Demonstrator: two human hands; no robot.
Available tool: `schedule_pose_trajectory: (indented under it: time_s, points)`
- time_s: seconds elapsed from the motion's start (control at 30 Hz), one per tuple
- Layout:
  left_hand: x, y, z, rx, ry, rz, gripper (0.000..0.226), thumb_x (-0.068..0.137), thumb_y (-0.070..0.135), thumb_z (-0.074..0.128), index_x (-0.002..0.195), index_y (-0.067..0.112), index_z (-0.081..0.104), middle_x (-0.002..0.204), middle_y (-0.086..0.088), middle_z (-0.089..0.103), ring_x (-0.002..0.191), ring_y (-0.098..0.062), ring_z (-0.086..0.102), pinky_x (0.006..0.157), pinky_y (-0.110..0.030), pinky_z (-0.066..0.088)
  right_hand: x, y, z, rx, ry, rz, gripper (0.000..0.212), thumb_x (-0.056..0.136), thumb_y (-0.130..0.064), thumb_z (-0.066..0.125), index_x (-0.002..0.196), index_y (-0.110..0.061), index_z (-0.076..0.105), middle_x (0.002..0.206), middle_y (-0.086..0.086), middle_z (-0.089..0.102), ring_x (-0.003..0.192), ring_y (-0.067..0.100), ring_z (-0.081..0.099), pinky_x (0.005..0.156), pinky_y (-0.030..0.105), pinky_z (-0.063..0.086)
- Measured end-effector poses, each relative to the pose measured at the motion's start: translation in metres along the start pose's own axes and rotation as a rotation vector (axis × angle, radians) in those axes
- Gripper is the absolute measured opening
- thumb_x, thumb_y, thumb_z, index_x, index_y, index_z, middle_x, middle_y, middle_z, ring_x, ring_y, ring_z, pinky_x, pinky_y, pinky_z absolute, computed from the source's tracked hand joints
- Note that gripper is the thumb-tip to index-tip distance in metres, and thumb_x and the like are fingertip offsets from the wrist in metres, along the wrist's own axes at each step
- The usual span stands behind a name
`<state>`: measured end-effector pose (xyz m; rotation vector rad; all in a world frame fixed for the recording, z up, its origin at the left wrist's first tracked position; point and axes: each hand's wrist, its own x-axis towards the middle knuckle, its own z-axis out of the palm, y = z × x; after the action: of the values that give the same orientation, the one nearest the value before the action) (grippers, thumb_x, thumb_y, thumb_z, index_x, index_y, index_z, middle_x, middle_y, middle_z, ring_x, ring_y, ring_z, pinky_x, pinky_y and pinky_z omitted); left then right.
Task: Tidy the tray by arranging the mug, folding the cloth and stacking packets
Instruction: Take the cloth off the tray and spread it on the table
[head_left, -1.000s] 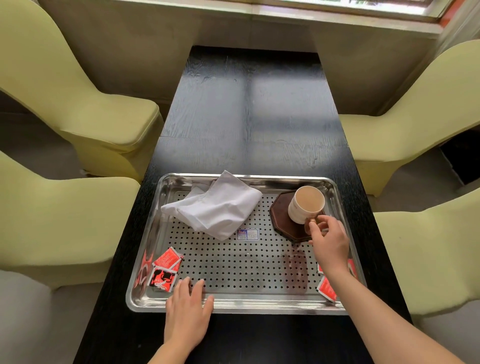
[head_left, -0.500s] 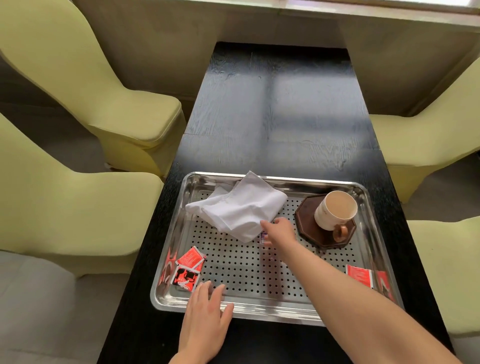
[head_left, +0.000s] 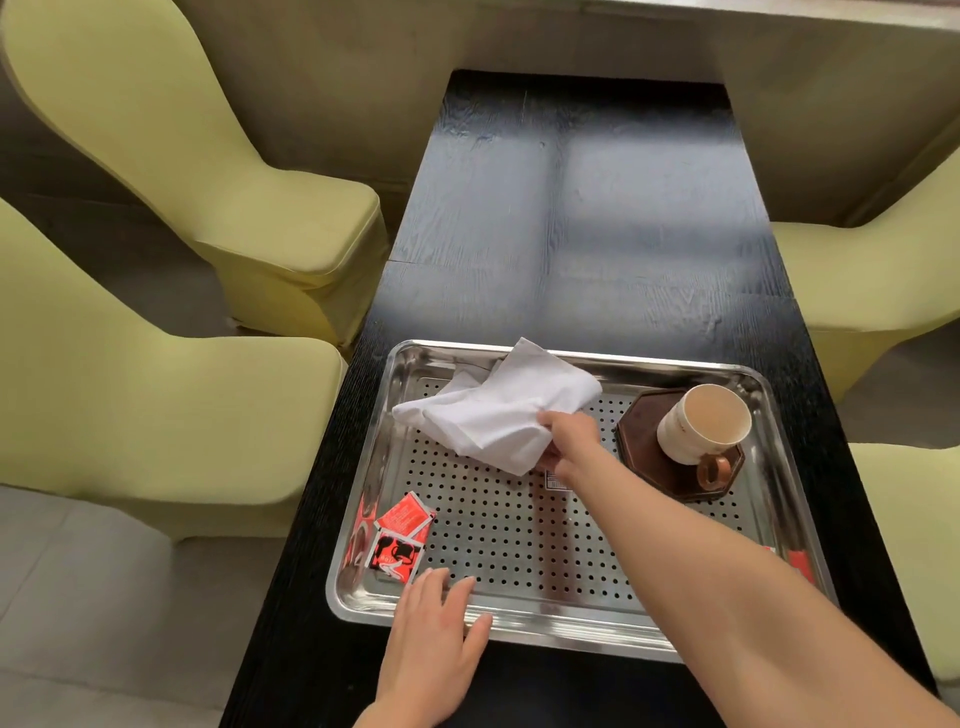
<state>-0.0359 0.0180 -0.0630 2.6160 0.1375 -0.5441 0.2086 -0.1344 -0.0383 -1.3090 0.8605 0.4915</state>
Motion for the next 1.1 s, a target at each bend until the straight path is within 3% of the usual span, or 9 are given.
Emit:
schedule_pose_trajectory:
  time_s: [0.2, 0.37, 0.5, 0.67, 0.8, 0.93, 1.1]
  points:
    - [-0.001, -0.004, 0.001, 0.030, -0.003, 0.003, 0.051, 0.098, 0.057, 0.034, 0.143, 0.035, 0.044, 0.145, 0.008, 0.038, 0.139, -0.011, 0.028, 0.119, -0.031, 0.025, -0.054, -0.021, -0.030, 0.176, -0.236, -0.096, 0.031, 0.092, -0.013, 0.058, 0.122, -0.007, 0.054, 0.103, 0.015, 0.066, 0.084, 0.028, 0.063, 0.067, 0.042, 0.057]
    - [-0.003, -0.001, -0.006, 0.060, 0.007, 0.006, 0.053, 0.099, 0.054, 0.040, 0.144, 0.029, 0.047, 0.141, 0.003, 0.045, 0.133, -0.015, 0.037, 0.114, -0.032, 0.029, -0.103, -0.029, -0.073, 0.243, -0.349, -0.179, 0.032, 0.091, -0.013, 0.060, 0.123, -0.009, 0.055, 0.104, 0.014, 0.070, 0.088, 0.028, 0.068, 0.079, 0.044, 0.060]
    - [-0.004, 0.001, -0.007, 0.112, -0.021, 0.034, 0.051, 0.099, 0.051, 0.044, 0.144, 0.028, 0.048, 0.139, -0.001, 0.049, 0.133, -0.020, 0.039, 0.114, -0.037, 0.029, -0.145, -0.022, -0.104, 0.191, -0.373, -0.253, 0.031, 0.089, -0.010, 0.058, 0.120, -0.008, 0.060, 0.089, 0.006, 0.076, 0.077, 0.021, 0.073, 0.067, 0.037, 0.060]
    - [-0.003, 0.000, -0.005, 0.173, -0.022, 0.070, 0.047, 0.099, 0.049, 0.044, 0.139, 0.026, 0.053, 0.132, -0.002, 0.055, 0.125, -0.021, 0.046, 0.110, -0.038, 0.035, -0.181, 0.000, -0.142, 0.129, -0.451, -0.280, 0.034, 0.085, -0.011, 0.058, 0.118, -0.011, 0.067, 0.106, 0.009, 0.071, 0.095, 0.025, 0.067, 0.087, 0.044, 0.052]
    - [-0.002, 0.002, -0.004, 0.176, -0.006, 0.094, 0.040, 0.098, 0.043, 0.046, 0.130, 0.023, 0.059, 0.120, 0.000, 0.057, 0.113, -0.021, 0.049, 0.102, -0.038, 0.040, -0.198, 0.019, -0.166, 0.100, -0.490, -0.246, 0.048, 0.083, -0.011, 0.058, 0.131, -0.009, 0.060, 0.120, 0.015, 0.065, 0.108, 0.034, 0.062, 0.099, 0.055, 0.047]
    - [-0.003, -0.008, -0.001, 0.175, 0.009, 0.088, 0.044, 0.099, 0.039, 0.048, 0.139, 0.022, 0.054, 0.133, -0.003, 0.055, 0.125, -0.022, 0.047, 0.109, -0.038, 0.037, -0.203, 0.036, -0.176, 0.091, -0.546, -0.178, 0.047, 0.080, -0.012, 0.059, 0.126, -0.016, 0.065, 0.120, 0.015, 0.066, 0.108, 0.035, 0.064, 0.091, 0.052, 0.051]
    - [-0.002, -0.011, 0.005, 0.163, 0.021, 0.083, 0.047, 0.100, 0.044, 0.048, 0.139, 0.019, 0.055, 0.136, -0.006, 0.055, 0.128, -0.024, 0.048, 0.110, -0.042, 0.038, -0.200, 0.068, -0.205, 0.004, -0.705, -0.080, 0.049, 0.078, -0.008, 0.054, 0.124, -0.018, 0.067, 0.120, 0.015, 0.065, 0.110, 0.036, 0.062, 0.094, 0.051, 0.050]
